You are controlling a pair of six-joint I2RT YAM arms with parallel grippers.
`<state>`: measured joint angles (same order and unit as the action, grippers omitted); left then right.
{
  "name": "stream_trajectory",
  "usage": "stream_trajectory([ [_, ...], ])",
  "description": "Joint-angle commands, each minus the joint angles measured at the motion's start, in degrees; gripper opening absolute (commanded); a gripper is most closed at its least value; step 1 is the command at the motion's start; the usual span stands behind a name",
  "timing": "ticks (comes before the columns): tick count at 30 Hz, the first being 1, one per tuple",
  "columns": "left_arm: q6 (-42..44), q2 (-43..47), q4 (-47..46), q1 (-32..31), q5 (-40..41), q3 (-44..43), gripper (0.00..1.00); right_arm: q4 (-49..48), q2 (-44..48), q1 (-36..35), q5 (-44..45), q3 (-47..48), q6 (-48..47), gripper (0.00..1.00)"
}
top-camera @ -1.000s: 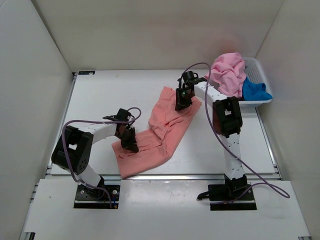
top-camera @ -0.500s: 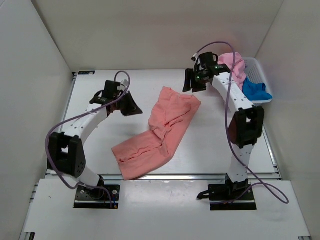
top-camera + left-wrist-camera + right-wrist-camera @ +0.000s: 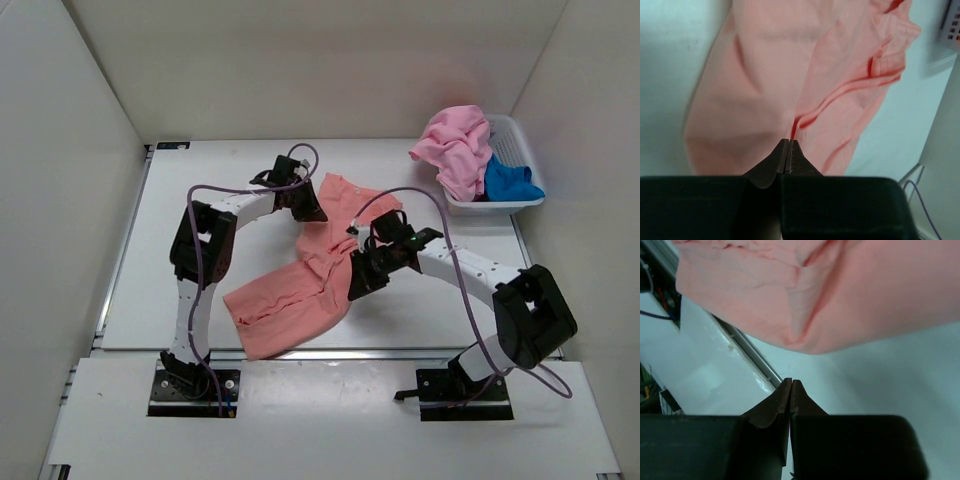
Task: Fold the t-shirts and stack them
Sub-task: Rotate the tshirt 90 degrees
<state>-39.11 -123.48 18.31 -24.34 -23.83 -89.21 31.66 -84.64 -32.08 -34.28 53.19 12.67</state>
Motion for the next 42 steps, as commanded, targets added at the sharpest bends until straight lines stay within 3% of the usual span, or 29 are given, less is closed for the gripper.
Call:
stream_trajectory([
  [1,2.02,-1.58,2.34,-1.24,4.04,-6.66,0.04,-13.36,1.23,-3.95,-5.36,-1.94,2.62,0.00],
  [7,3.08,-6.59,6.29,-2.38,11.60,-11.07,0.03,-19.79,-5.53,-10.55,-3.70,-1.69,3.42,0.00],
  [13,4.13,-13.88,10.95,-2.12,17.42,-19.76,0.03,-13.39,-11.07,-13.89,8.33,0.07,0.00,0.00],
  [20,2.20,-26.89,21.40,0.60,20.14,-45.24,0.03,-4.60,-10.28,-4.94,21.88,-0.54,-1.76,0.01],
  [22,0.97,-32.50,25.00,1.74,21.81,-56.46,0.02,-3.71,-10.02,-3.53,21.89,-0.02,-4.13,0.00],
  [24,-0.69,-34.89,25.82,2.27,22.08,-60.62,0.01,-4.24,-8.79,-2.38,20.32,1.20,-6.50,0.00],
  [31,-3.96,-30.68,18.61,4.03,20.49,-51.16,0.01,-12.57,-8.69,-9.23,9.42,7.45,-6.52,0.00],
  [42,-1.58,-31.03,20.54,5.79,19.61,-52.92,0.01,-25.32,-20.38,-15.91,-0.08,10.79,0.78,0.01],
])
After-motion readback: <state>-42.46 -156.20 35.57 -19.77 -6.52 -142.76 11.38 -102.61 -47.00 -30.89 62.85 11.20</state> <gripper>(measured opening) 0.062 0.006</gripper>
